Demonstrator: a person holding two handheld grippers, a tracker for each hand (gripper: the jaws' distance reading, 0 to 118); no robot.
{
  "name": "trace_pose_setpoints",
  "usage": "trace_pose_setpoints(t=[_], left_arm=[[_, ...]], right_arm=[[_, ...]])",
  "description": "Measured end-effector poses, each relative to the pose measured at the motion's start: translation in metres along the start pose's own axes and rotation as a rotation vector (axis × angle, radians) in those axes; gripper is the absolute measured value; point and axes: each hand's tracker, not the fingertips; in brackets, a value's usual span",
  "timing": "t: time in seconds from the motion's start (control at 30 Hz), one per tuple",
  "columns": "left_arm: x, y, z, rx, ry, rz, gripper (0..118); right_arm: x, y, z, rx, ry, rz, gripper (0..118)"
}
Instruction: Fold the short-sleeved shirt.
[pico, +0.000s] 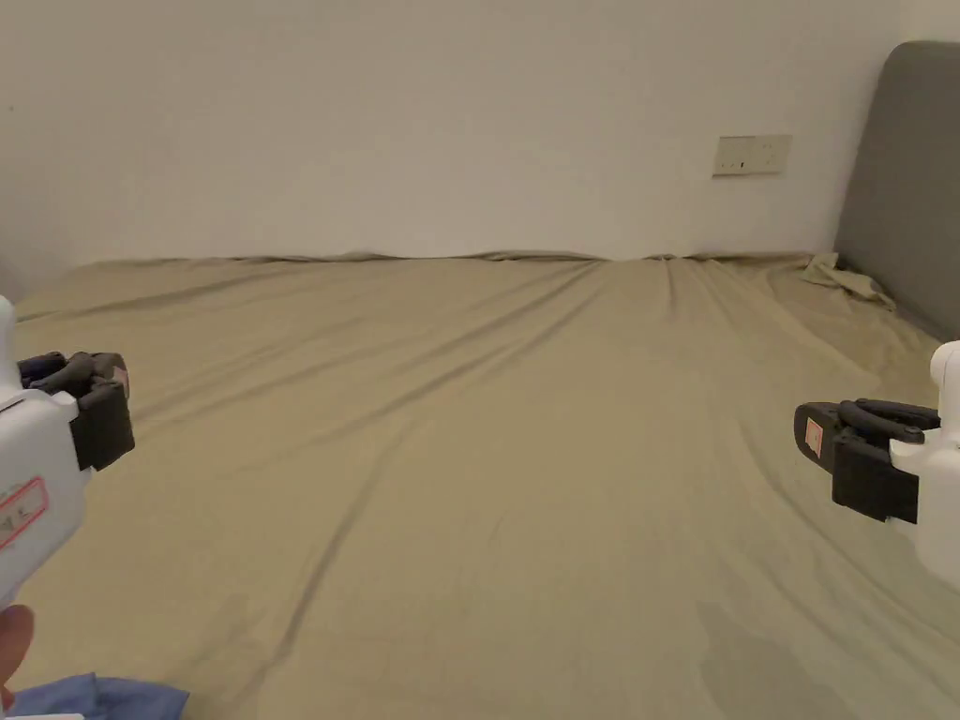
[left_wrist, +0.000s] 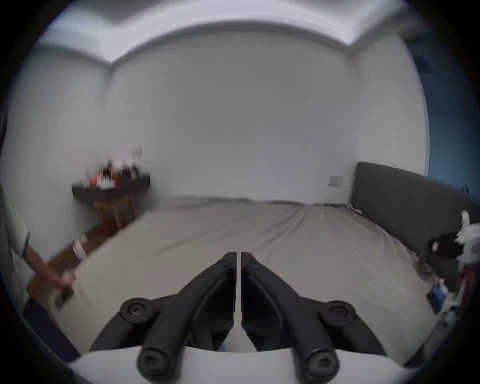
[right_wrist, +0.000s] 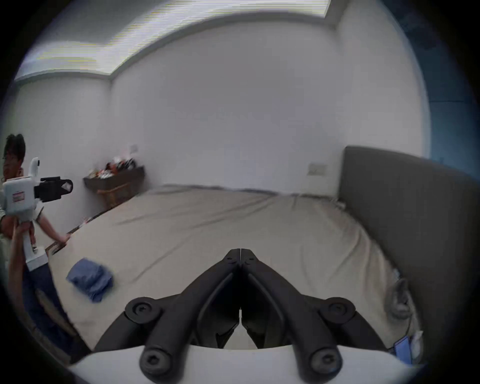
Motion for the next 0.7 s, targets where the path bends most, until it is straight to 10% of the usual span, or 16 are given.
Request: trace_pose_setpoints(t=[0.47,0.5,0.6,0.7], left_arm=[[0.077,0.044,-0.039,0.053,-0.059,-0.006,6],[0.078,0.045,-0.038,0.061,-0.06,0.009,22],[0.072,0.044,-0.038,0.054,-0.08,0.059,88],[0.073,0.042,-0.04,0.041,-0.086,0.053,92]], right_arm=[[0.049,0.049,-0.006,0.194,-0.171,-0.026,2],[0.049,0.049,-0.007,0.198,-0.175,-0.028,13],[0.047,0.05,-0.011,0.183,-0.18,-0.022,102],[0.043,0.046,-0.021,0.151,-0.217,0.007,118]])
